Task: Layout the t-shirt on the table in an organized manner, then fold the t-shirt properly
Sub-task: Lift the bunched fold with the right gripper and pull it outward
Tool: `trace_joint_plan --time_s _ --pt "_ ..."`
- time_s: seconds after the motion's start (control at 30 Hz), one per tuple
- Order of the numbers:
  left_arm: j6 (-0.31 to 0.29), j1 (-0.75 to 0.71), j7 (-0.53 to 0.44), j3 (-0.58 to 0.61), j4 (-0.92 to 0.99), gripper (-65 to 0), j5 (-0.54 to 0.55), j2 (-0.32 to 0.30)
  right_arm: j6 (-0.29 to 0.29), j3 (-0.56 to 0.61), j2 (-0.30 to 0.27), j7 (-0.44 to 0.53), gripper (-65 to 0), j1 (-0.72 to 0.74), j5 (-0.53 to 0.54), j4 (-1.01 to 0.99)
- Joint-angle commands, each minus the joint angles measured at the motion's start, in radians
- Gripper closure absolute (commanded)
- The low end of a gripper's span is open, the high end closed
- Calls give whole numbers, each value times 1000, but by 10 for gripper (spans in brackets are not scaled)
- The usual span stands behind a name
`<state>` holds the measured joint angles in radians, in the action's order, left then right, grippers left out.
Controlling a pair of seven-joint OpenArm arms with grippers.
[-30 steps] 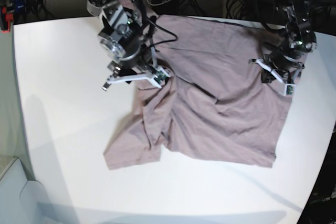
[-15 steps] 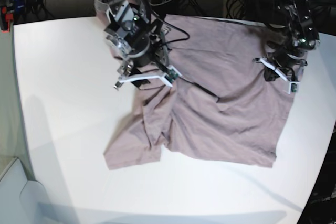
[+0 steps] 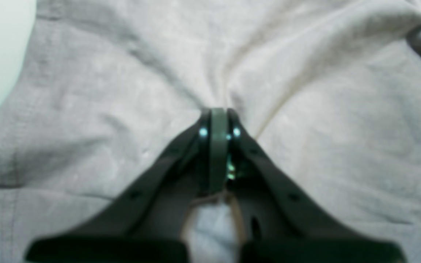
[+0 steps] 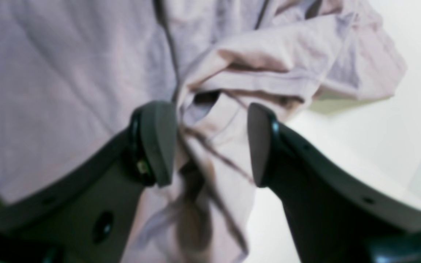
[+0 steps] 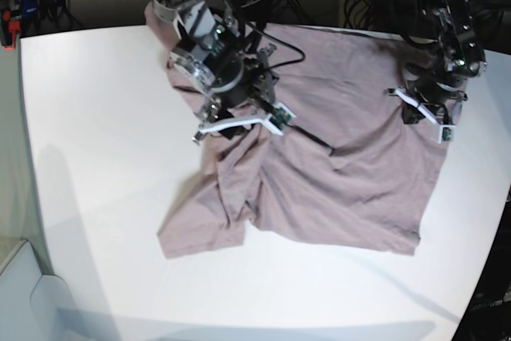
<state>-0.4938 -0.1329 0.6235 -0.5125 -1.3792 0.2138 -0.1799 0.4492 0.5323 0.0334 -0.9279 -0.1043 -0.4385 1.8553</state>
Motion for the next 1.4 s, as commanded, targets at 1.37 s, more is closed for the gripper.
trace_joint_plan --time_s 1.37 --pt "11 -1 40 1 2 -1 -29 -7 6 -8 -26 69 -186 59 -1 -128"
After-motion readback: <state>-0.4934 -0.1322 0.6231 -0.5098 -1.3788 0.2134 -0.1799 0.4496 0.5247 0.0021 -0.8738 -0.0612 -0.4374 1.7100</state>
